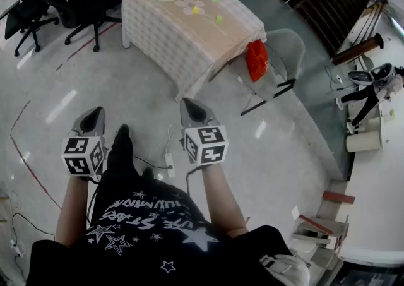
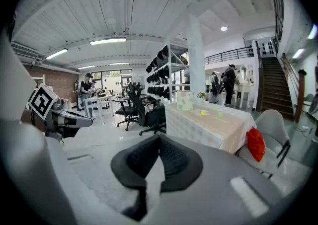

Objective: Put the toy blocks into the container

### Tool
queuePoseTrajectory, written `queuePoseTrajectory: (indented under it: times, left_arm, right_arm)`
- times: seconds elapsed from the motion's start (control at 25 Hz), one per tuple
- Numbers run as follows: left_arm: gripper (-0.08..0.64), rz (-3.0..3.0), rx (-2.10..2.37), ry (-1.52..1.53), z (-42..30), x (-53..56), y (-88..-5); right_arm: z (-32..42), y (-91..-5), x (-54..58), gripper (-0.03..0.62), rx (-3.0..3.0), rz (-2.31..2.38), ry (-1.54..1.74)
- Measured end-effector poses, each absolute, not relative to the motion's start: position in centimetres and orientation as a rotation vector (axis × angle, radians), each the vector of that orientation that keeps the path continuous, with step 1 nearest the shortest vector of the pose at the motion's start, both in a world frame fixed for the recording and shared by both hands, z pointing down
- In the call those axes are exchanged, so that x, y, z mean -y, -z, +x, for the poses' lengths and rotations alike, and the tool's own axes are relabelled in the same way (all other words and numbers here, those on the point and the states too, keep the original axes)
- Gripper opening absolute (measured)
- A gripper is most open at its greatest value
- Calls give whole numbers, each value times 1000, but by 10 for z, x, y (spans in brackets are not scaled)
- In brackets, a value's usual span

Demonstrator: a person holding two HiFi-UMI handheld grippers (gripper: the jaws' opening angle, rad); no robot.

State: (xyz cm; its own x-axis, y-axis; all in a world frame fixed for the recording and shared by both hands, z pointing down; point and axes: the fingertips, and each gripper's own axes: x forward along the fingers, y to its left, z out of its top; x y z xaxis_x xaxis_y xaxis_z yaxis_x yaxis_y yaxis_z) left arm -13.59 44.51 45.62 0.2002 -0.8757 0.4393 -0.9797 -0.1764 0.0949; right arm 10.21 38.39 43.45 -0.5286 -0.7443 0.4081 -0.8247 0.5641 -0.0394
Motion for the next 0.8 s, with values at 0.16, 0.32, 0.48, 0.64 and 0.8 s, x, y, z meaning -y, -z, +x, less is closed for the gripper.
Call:
queuePoseTrajectory:
  times: [0.16, 0.32, 0.48, 0.64, 0.8]
  left_arm:
    - [8, 2142, 1750, -407, -143, -447, -451]
    - [8, 2141, 1762, -386, -148, -446, -446]
    - [8, 2119, 1758, -359, -150, -450, -454]
    - [8, 2109, 1764, -337, -155, -447, -452]
    - [8, 2124, 1782, -322, -165, -432, -447]
  right_arm:
    - [93, -428, -386, 5, 2465, 1282, -305]
    - [82, -419, -384, 5, 2483, 1272, -284]
    - [78, -421, -384, 5, 2490, 1271, -293]
    - [79, -422, -377, 5, 2502, 1300, -325]
    - [75, -420, -363, 5, 2531, 1335, -355]
